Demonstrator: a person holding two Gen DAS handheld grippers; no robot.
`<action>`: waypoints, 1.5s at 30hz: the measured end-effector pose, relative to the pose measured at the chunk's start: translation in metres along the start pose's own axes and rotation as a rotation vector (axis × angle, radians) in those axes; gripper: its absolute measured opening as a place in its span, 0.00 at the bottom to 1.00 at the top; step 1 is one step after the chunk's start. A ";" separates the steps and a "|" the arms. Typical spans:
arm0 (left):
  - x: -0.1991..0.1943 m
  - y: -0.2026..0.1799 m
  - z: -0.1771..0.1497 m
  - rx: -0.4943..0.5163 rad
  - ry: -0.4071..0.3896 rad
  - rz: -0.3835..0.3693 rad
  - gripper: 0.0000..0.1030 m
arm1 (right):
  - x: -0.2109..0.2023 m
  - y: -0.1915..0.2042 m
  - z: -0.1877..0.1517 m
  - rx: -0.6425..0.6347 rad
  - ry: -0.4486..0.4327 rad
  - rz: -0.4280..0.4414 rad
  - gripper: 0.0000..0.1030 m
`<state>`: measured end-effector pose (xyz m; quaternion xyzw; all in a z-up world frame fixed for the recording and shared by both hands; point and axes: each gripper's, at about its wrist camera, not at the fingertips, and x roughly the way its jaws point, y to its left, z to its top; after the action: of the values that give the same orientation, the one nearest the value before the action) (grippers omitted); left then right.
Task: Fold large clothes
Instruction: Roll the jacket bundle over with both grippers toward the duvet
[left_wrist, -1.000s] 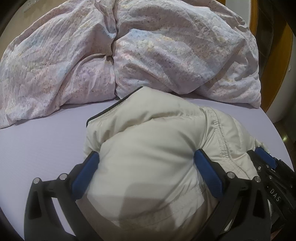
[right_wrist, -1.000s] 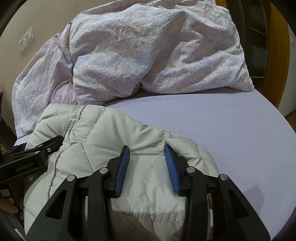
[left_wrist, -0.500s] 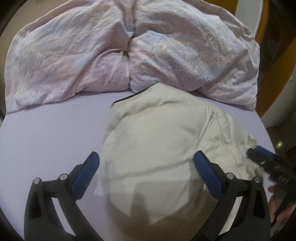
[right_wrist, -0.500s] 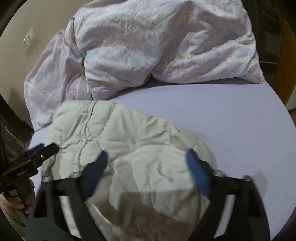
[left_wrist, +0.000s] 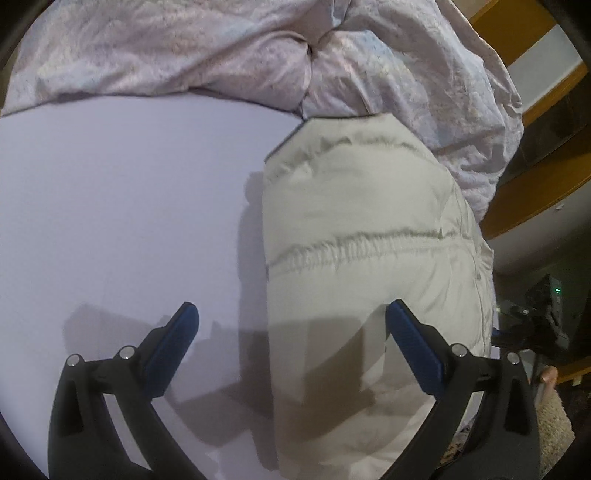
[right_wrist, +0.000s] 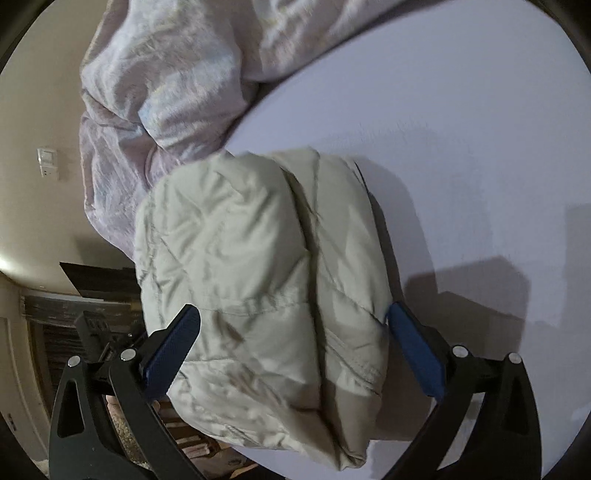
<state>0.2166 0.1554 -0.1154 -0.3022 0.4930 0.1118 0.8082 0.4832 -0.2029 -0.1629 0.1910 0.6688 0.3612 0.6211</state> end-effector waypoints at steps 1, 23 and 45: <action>0.001 0.000 -0.001 -0.004 0.004 -0.008 0.98 | 0.004 0.000 -0.001 0.002 0.016 0.009 0.99; 0.039 0.009 0.003 -0.163 0.102 -0.231 0.98 | 0.058 0.018 -0.004 -0.035 0.170 0.133 0.99; -0.012 0.030 0.028 -0.255 -0.023 -0.318 0.78 | 0.063 0.066 0.002 -0.065 0.060 0.381 0.54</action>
<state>0.2169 0.1976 -0.1066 -0.4748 0.4117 0.0476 0.7764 0.4625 -0.1145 -0.1590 0.2832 0.6269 0.4991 0.5270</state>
